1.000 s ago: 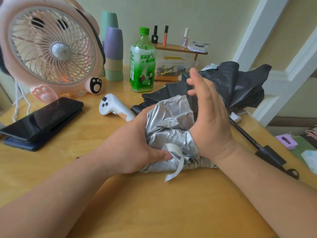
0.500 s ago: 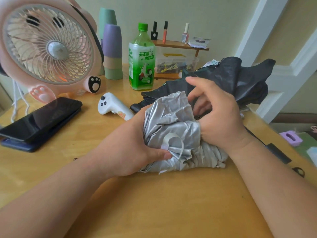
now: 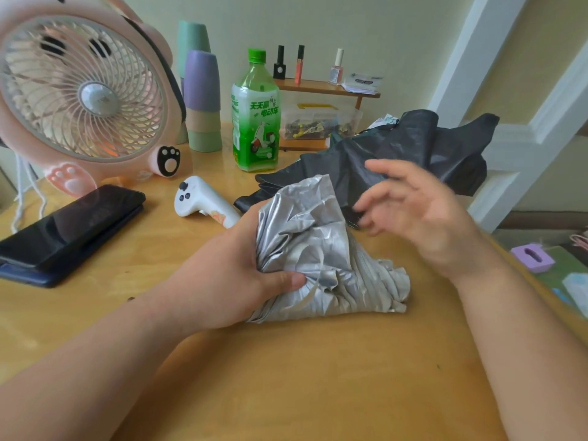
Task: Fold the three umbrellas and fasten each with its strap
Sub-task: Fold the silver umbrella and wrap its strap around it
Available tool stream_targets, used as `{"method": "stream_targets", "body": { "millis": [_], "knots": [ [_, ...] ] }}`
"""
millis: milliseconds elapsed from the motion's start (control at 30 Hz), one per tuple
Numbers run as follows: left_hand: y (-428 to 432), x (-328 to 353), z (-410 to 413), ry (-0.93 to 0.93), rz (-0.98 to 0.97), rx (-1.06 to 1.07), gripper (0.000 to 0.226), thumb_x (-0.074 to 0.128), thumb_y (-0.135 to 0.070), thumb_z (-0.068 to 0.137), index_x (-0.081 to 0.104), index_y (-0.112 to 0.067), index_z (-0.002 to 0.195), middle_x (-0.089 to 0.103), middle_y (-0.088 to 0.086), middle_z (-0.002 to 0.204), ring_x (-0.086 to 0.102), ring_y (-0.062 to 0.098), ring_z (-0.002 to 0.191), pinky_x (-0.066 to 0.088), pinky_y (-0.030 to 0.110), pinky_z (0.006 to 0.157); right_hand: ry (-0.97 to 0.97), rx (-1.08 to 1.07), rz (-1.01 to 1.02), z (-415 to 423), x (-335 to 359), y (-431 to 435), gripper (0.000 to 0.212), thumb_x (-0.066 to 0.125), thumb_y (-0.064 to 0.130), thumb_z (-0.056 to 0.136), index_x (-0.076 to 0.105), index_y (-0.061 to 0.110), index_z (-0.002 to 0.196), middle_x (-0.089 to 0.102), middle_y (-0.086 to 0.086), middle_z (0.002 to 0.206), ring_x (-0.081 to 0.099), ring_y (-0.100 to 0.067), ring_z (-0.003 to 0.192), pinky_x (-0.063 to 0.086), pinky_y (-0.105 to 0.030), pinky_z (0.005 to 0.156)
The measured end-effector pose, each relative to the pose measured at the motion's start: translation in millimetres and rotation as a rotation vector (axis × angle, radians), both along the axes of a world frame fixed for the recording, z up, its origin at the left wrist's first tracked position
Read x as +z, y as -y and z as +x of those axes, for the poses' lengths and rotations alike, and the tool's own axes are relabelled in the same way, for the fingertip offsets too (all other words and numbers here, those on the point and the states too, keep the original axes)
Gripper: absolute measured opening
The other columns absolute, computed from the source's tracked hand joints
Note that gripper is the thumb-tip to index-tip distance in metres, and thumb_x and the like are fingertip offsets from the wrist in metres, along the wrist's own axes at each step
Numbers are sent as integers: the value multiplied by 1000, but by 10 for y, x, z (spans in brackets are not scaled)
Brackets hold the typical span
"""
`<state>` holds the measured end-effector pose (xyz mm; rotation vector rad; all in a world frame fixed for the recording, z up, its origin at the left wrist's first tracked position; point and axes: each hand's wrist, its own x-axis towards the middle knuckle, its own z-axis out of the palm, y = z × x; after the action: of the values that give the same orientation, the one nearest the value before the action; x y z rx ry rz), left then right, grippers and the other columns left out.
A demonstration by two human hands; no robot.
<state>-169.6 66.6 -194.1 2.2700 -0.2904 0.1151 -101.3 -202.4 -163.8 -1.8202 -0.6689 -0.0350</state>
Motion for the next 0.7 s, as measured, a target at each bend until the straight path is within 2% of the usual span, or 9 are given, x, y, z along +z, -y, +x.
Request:
{"method": "stream_targets", "body": {
  "millis": [33, 100, 167, 200, 267, 333, 433, 600, 700],
  "knots": [
    [5, 0, 0, -2, -4, 1, 86, 84, -44, 76, 32, -56, 144, 61, -36, 120, 56, -11, 114, 44, 23, 99, -131, 99, -128, -44, 24, 1, 106, 91, 53, 66, 37, 30, 155, 68, -4, 129, 68, -21, 114, 56, -39, 97],
    [17, 4, 1, -3, -3, 8, 86, 85, -42, 76, 32, -56, 144, 62, -35, 120, 56, -10, 114, 44, 23, 100, -179, 185, -542, -152, 12, -105, 133, 93, 65, 49, 16, 52, 156, 46, 18, 154, 48, -2, 138, 43, -37, 116],
    [27, 3, 10, 5, -2, 16, 88, 87, -40, 74, 34, -54, 144, 63, -33, 118, 57, -10, 113, 45, 25, 102, -75, 114, -792, -255, -24, -290, 144, 94, 68, 44, 2, 57, 154, 38, 30, 155, 43, 4, 138, 41, -34, 117],
    [31, 4, 10, 8, -1, 21, 89, 88, -39, 73, 34, -54, 143, 63, -32, 118, 58, -10, 113, 46, 27, 103, -35, 69, -809, -295, -33, -381, 147, 92, 70, 44, -5, 57, 154, 39, 29, 155, 47, 1, 136, 43, -35, 115],
    [41, 17, 6, 9, 6, 25, 91, 88, -39, 72, 33, -54, 143, 63, -33, 117, 58, -8, 113, 47, 29, 103, -15, 14, -682, -309, -64, -472, 147, 93, 66, 49, -12, 60, 152, 45, 26, 152, 52, -2, 132, 47, -35, 110],
    [50, 28, 8, 28, 21, 12, 93, 86, -40, 72, 30, -56, 144, 62, -35, 119, 58, -8, 114, 47, 28, 102, -30, -17, -498, -301, -85, -476, 139, 94, 56, 59, -8, 61, 153, 47, 30, 148, 53, 5, 129, 48, -31, 109],
    [49, 58, 19, 68, 75, 3, 94, 81, -45, 73, 21, -62, 144, 58, -42, 117, 56, -12, 112, 44, 14, 93, 9, 0, -359, -297, -111, -464, 128, 93, 34, 72, 0, 57, 156, 49, 30, 147, 54, 8, 128, 49, -30, 109],
    [1, 37, 35, 47, 34, -34, 99, 85, -41, 75, 21, -59, 149, 54, -44, 127, 50, -17, 121, 41, 17, 101, -10, 62, -296, -256, -127, -374, 114, 89, 22, 79, 12, 60, 154, 53, 14, 151, 58, -5, 131, 42, -41, 117],
    [-10, 13, 19, 37, 25, -35, 104, 88, -39, 73, 19, -61, 147, 52, -48, 124, 49, -22, 118, 37, 7, 95, -35, 137, -282, -242, -30, -199, 105, 80, 14, 83, 16, 45, 159, 57, 4, 148, 58, -16, 133, 45, -44, 114]
  ]
}}
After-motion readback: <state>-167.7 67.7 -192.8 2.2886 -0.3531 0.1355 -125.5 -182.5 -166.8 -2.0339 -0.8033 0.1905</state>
